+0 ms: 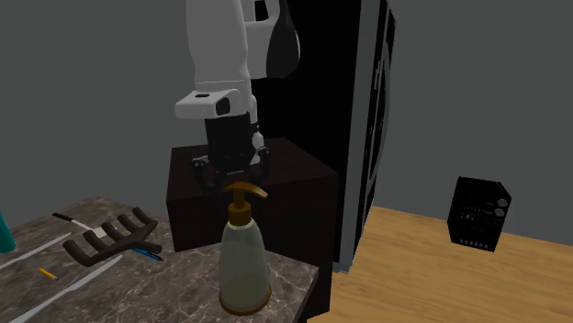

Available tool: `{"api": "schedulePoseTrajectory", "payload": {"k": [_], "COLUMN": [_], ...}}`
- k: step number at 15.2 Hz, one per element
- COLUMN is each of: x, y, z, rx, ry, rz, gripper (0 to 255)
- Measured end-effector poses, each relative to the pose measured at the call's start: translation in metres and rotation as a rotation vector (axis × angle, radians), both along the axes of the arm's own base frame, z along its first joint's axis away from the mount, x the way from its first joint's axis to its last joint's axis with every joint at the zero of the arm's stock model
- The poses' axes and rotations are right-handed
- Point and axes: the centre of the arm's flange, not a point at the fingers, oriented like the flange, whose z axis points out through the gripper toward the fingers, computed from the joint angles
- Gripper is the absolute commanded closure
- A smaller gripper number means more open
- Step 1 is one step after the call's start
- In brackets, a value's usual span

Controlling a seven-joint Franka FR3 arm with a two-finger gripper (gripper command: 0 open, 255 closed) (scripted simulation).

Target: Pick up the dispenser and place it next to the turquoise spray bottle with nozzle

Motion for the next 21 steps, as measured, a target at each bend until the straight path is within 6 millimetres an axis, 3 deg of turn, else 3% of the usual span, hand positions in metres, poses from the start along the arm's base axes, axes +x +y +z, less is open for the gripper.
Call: {"api": "schedulePoseTrajectory", "payload": {"k": [10,21], "x": [0.001,0.001], "y": [0.000,0.000], "z": [0.003,0.058], "rx": [0.000,0.000], "ry": [0.000,0.000], "rz": [0.000,0.000], "gripper": [255,255]}}
